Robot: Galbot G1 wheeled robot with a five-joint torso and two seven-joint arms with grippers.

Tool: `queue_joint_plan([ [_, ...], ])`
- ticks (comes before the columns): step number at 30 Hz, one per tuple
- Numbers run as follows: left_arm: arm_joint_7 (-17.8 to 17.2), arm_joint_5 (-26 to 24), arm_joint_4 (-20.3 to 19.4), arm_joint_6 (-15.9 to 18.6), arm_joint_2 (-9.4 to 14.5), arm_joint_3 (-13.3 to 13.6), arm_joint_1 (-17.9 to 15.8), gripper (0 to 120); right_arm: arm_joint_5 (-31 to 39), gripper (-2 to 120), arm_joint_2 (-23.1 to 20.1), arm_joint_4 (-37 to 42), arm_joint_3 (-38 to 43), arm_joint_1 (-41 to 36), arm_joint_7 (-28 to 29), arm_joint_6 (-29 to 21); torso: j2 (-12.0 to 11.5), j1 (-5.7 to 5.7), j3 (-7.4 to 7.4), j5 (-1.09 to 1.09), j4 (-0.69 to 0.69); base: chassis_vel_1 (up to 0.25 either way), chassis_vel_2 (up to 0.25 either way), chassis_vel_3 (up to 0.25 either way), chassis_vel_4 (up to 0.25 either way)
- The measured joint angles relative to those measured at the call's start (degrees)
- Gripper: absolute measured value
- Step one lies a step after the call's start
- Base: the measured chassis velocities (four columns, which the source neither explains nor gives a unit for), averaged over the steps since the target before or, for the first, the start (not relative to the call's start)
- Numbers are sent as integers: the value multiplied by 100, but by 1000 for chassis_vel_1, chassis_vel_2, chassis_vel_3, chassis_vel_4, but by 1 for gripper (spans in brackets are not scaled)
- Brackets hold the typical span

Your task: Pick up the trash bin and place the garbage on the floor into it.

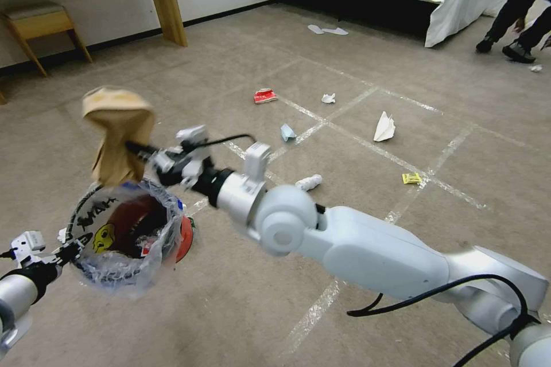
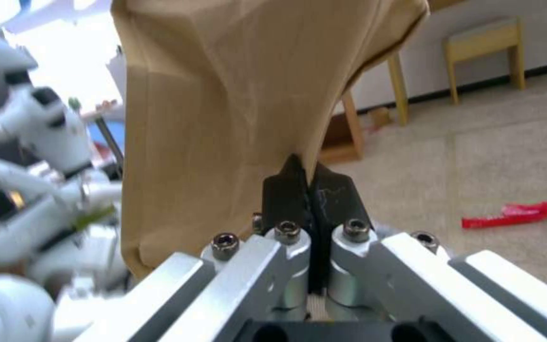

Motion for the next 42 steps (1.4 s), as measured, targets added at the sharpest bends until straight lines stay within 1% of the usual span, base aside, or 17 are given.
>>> queue_joint_plan([
  [8, -3, -2, -48, 1, -2, -8, 37, 0, -377, 0, 115, -257, -427, 67, 31, 11, 0, 0, 0, 1, -1, 0, 0, 0, 0],
  [10, -3, -2, -61, 1, -8, -19, 55, 0, -550, 0, 237, -444, -557, 73, 38, 32, 0, 0, 0, 1, 0, 0, 0, 0, 0],
  [13, -3, -2, -63, 1, -12, -20, 62, 0, -600, 0, 287, -508, -592, 86, 46, 35, 0, 0, 0, 1, 0, 0, 0, 0, 0],
  [15, 0, -1, -65, 2, -31, -23, 67, 0, -772, 0, 406, -727, -668, 130, 55, 47, 1, 0, 0, 1, 0, 0, 0, 0, 0],
  [21, 11, 14, -66, 1, -40, -24, 66, 0, -903, 0, 435, -884, -708, 169, 35, 44, 0, 0, 0, 1, -1, 0, 0, 0, 0],
  [29, 12, 20, -47, 1, -41, -20, 46, 0, -970, 0, 428, -845, -806, 183, 101, -22, 0, 0, 0, 1, 0, 0, 0, 0, 0],
  [30, 12, 21, -47, 0, -41, -20, 46, 0, -991, 4, 428, -841, -825, 182, 121, -26, 0, 0, 0, 1, 0, 0, 0, 0, 0],
  [31, 12, 21, -47, 0, -41, -20, 46, 0, -991, 4, 428, -841, -825, 182, 121, -26, 0, 0, 0, 1, 0, 0, 0, 0, 0],
  [32, 12, 21, -47, 0, -42, -20, 48, 0, -1006, 10, 428, -840, -837, 180, 121, -26, 0, 0, 0, 1, 0, 0, 0, 0, 0],
  [33, 13, 22, -47, 0, -46, -19, 48, 0, -1011, 15, 428, -838, -842, 177, 122, -27, 0, 0, 0, 1, 0, 0, 0, 0, 0],
  [34, 13, 22, -47, 0, -46, -19, 48, 0, -1011, 15, 428, -838, -842, 177, 122, -27, 0, 0, 0, 1, 0, 0, 0, 0, 0],
  [36, 14, 25, -47, -1, -58, -18, 49, 0, -1028, 27, 434, -836, -847, 167, 126, -31, 0, 0, 0, 1, 0, 0, 0, 0, 0],
  [37, 14, 25, -47, -1, -58, -18, 49, 0, -1028, 27, 434, -836, -847, 167, 126, -31, 0, 0, 0, 1, 0, 0, 0, 0, 0],
  [39, 19, 28, -47, -3, -63, -18, 60, 0, -1038, 39, 437, -828, -846, 159, 127, -32, 0, 0, 0, 1, 0, 0, 0, 0, 0],
  [40, 19, 28, -47, -3, -63, -18, 60, 0, -1038, 39, 437, -828, -846, 159, 127, -32, 0, 0, 0, 1, 0, 0, 0, 0, 0],
  [41, 20, 30, -47, -3, -66, -20, 64, 0, -1040, 45, 435, -822, -839, 158, 125, -32, 0, 0, 0, 1, 0, 0, 0, 0, 0],
  [42, 22, 31, -47, -4, -68, -21, 66, 0, -1044, 48, 431, -818, -828, 157, 123, -32, 0, 0, 0, 1, 0, 0, 0, 0, 0],
])
